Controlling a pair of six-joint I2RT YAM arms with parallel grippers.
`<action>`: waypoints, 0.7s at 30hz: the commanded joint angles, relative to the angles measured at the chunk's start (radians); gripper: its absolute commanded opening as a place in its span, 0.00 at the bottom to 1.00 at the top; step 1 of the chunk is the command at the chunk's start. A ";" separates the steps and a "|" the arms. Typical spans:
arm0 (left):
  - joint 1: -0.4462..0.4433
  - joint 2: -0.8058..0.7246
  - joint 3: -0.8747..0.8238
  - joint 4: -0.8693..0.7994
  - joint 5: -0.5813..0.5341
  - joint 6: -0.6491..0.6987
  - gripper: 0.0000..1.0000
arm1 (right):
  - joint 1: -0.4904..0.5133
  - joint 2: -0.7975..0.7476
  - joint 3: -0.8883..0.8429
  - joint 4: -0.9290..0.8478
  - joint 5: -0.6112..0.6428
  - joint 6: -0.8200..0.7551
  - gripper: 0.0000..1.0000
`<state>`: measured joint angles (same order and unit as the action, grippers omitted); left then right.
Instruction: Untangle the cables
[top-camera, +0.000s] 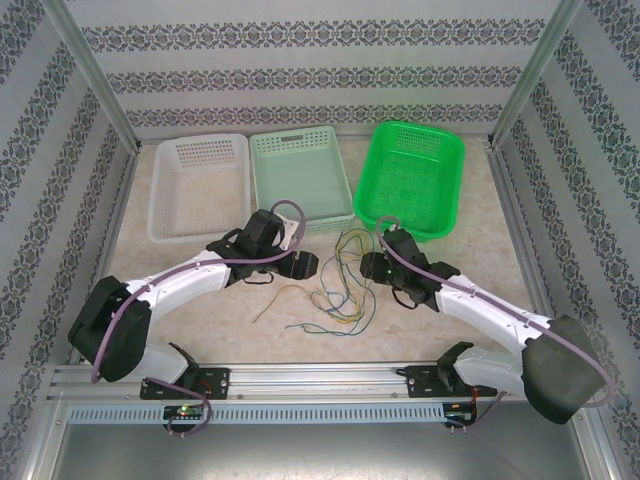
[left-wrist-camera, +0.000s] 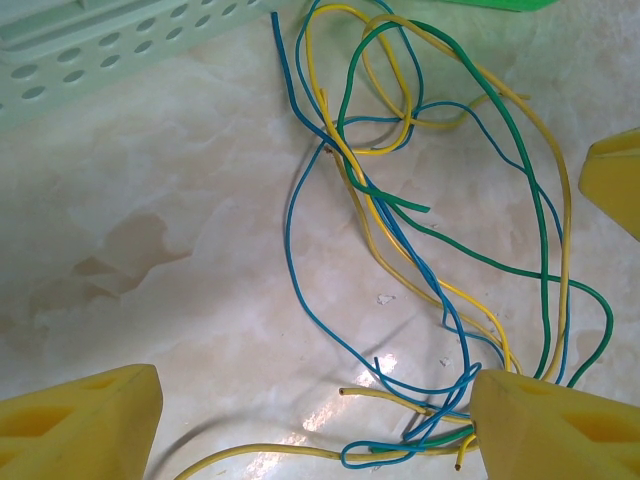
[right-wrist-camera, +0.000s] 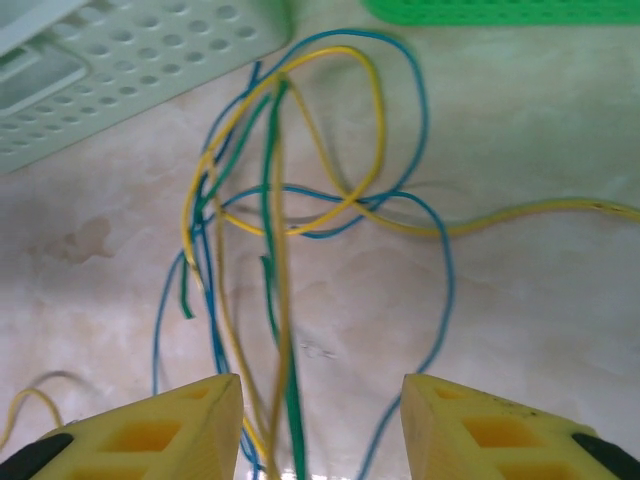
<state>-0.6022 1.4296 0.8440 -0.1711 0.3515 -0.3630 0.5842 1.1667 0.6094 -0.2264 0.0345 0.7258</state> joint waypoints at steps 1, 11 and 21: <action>-0.013 0.000 0.009 0.015 0.000 0.007 0.81 | -0.014 0.036 0.032 0.031 -0.035 -0.028 0.42; -0.013 0.007 0.017 0.010 -0.006 0.017 0.81 | -0.040 0.099 0.056 0.060 -0.058 -0.044 0.22; -0.013 0.003 0.013 0.009 -0.017 0.013 0.82 | 0.010 -0.002 0.080 -0.041 -0.002 -0.069 0.00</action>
<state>-0.6022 1.4296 0.8440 -0.1711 0.3462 -0.3626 0.5682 1.2095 0.6495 -0.2188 -0.0025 0.6777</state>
